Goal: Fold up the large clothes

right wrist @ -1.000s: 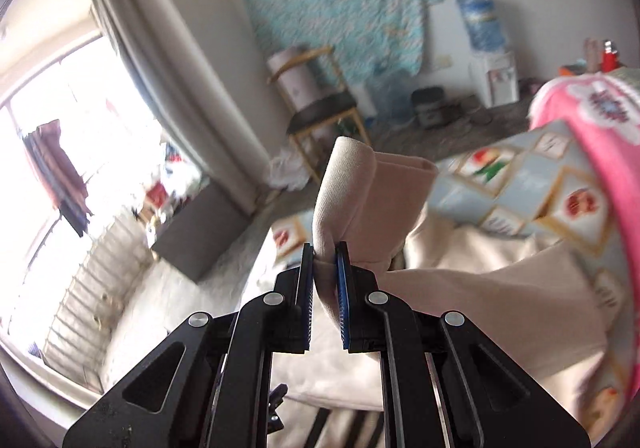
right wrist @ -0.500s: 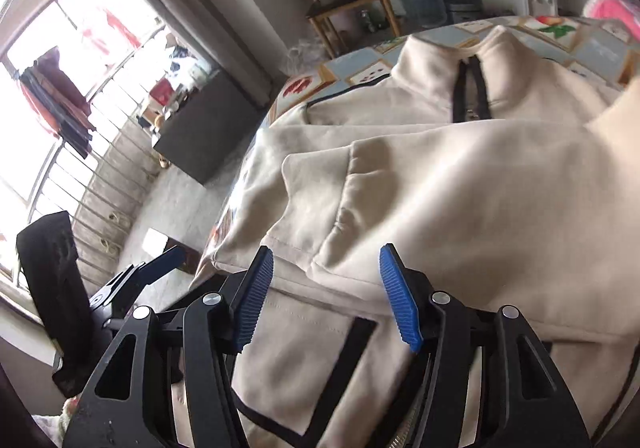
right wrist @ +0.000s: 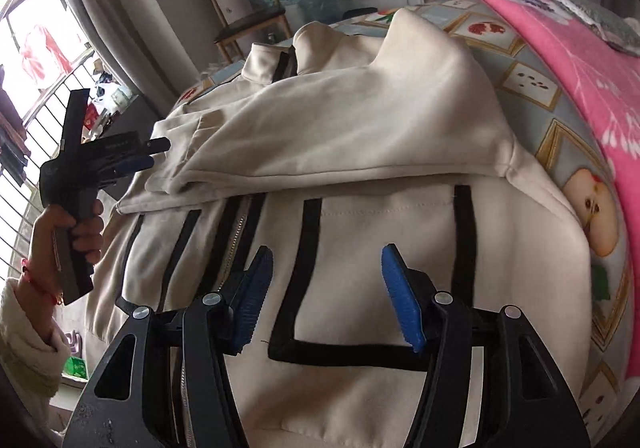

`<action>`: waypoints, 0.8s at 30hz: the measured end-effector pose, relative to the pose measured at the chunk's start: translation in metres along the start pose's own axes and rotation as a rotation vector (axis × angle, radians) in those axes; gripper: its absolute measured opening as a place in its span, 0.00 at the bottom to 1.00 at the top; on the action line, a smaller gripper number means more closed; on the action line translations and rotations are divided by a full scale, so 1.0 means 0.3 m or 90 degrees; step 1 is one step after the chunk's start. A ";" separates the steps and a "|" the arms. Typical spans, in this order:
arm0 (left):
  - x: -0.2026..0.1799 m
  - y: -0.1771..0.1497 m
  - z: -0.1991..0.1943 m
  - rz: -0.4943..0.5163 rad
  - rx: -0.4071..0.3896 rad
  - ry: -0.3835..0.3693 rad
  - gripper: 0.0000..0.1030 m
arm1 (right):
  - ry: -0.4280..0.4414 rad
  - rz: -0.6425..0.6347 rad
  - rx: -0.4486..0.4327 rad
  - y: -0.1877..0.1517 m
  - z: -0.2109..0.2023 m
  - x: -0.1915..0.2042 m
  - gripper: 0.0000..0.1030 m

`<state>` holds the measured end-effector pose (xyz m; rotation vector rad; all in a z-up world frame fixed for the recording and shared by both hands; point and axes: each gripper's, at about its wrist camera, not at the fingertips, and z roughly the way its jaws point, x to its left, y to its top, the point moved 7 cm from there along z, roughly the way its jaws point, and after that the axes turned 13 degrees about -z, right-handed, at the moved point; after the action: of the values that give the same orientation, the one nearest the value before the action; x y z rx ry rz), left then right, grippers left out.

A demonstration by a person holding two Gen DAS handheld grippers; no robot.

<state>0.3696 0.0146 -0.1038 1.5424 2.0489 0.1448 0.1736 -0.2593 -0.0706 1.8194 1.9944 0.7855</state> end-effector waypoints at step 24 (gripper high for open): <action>0.114 0.004 -0.132 0.063 -0.075 0.102 0.04 | -0.014 0.064 0.010 -0.030 -0.004 -0.117 0.54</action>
<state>0.3448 0.0559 -0.0828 1.6041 2.0448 0.4308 0.1702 -0.2944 -0.0793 1.9413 1.9124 0.7773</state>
